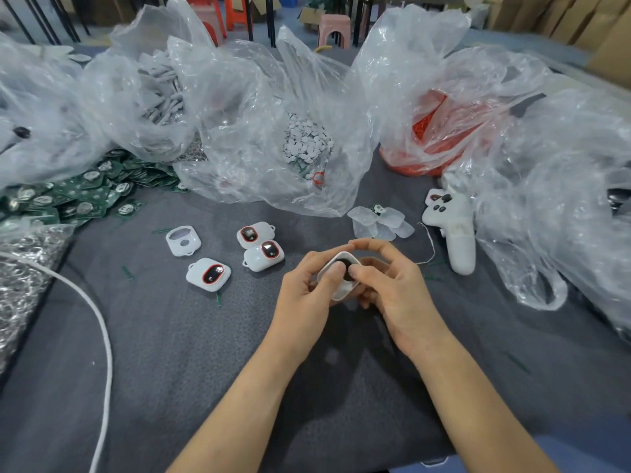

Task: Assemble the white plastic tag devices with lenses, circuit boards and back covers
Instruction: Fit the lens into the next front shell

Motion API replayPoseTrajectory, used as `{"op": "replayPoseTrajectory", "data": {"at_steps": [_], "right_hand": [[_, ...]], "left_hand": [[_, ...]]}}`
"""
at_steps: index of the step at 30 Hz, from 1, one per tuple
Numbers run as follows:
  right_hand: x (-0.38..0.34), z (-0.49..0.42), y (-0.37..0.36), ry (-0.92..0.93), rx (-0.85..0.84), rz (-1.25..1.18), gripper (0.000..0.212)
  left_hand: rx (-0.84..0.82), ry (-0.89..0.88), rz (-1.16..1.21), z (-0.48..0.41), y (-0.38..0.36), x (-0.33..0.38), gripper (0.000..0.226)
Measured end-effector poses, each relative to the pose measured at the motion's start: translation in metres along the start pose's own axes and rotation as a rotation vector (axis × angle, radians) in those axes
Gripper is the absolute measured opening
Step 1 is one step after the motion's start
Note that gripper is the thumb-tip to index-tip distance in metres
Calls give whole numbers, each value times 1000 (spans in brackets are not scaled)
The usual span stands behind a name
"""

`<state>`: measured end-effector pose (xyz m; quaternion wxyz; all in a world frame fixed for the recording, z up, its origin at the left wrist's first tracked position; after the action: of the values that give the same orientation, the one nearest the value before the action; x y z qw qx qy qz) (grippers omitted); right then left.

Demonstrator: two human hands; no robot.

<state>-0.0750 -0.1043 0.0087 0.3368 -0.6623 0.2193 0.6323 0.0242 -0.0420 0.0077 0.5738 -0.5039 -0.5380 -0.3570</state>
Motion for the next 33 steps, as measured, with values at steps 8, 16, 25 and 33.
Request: {"op": "replayPoseTrajectory", "data": {"at_steps": [8,16,25,33], "right_hand": [[3,-2,0,-15,-20,7,23],[-4,0,-3,-1,-13,100,18],[-21,7,3,172,172,346,23],[-19,7,3,156,173,361,21]], "left_hand": [[24,-36,-91,1,3,3,26],[-5,-53,-186,1,0,6,18],[42,-25,-156,1,4,1,25],[26,-24,-171,0,4,4,16]]}}
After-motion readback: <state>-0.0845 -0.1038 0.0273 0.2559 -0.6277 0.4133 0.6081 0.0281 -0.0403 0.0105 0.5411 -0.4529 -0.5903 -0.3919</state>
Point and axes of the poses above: each hand's wrist, its own z-axis away from the middle knuckle, its own y-axis out of the back of the hand, x = y × z, the point moved 8 cm from there along -z, towards the middle knuckle, and after that the axes turned 11 degrees about -x, right-handed, at the moved point
